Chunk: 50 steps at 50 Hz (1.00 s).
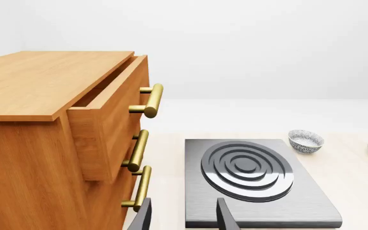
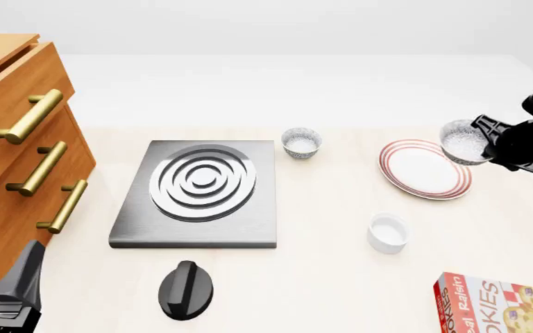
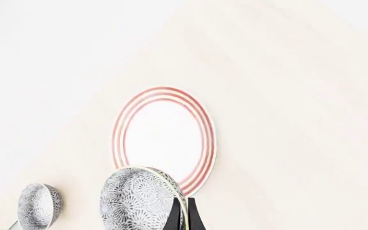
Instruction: Pick the akita bowl next to the cookies box and place it on the plate.
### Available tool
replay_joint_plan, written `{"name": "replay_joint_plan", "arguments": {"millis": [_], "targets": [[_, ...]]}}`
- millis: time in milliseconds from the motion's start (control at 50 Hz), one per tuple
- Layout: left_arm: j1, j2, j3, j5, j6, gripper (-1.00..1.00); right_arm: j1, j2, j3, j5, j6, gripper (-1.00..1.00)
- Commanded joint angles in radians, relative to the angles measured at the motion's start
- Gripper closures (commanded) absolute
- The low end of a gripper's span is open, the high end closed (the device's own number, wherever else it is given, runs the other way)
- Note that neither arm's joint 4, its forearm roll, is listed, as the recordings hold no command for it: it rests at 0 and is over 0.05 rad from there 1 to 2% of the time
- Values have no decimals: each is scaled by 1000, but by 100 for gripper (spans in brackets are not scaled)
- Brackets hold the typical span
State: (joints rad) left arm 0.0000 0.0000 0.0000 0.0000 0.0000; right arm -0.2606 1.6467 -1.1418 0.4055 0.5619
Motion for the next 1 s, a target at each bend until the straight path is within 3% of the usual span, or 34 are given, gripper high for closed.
{"name": "replay_joint_plan", "arguments": {"millis": [20,40,160,200,380,1000], "targets": [[0,0,0,0,0,-100,50,3,94,-126,166,100],[0,0,0,0,0,-100,31,12,73,-112,139,100],[0,0,0,0,0,-100,74,16,132,-197,234,100],[0,0,0,0,0,-100,66,32,117,-196,222,100],[0,0,0,0,0,-100,83,52,134,-253,287,100],[0,0,0,0,0,-100,83,196,9,-244,269,100]]}}
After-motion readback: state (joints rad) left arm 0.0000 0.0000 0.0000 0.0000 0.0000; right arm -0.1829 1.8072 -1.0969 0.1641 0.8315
